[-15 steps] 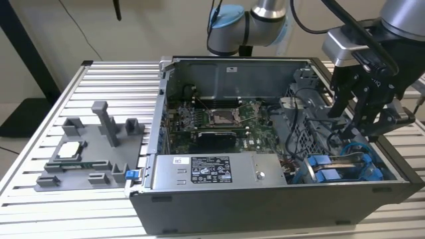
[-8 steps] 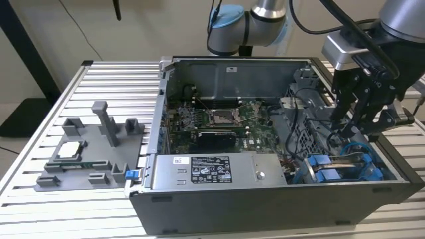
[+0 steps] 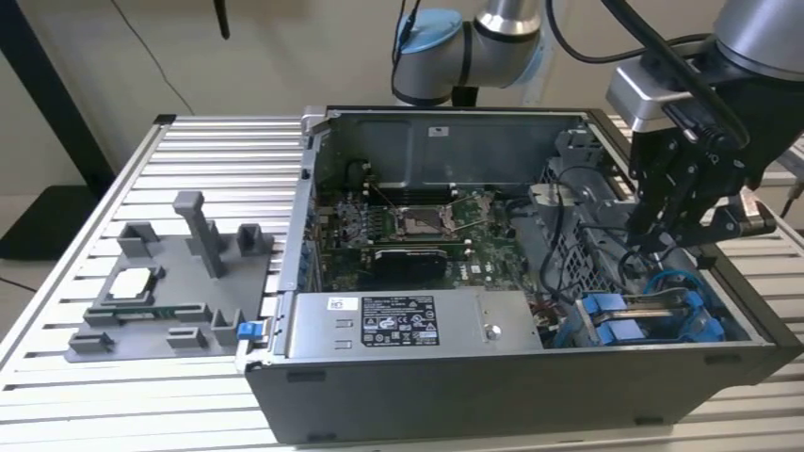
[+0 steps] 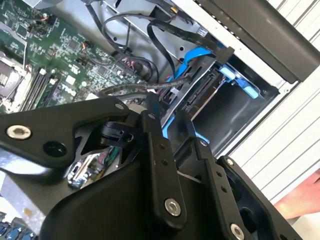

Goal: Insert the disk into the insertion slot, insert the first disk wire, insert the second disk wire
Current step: 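Insert the first disk wire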

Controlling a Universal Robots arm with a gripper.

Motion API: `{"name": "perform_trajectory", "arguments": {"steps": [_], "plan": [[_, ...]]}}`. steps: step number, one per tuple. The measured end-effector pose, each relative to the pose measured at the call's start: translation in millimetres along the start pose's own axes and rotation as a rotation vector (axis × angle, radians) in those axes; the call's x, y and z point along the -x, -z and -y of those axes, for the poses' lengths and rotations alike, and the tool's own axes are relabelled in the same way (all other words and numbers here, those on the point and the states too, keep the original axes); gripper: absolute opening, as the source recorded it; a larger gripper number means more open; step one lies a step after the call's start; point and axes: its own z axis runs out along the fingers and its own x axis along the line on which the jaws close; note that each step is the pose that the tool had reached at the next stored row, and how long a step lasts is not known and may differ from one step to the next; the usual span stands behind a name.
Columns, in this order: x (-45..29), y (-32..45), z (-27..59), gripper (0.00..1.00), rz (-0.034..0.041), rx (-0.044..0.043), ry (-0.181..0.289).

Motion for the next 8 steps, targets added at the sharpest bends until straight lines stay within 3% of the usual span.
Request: {"name": "perform_trajectory", "arguments": {"steps": [8], "plan": [[2.1, -0.2, -2.5, 1.0, 0.0031, -0.0002, 0.0]]}}
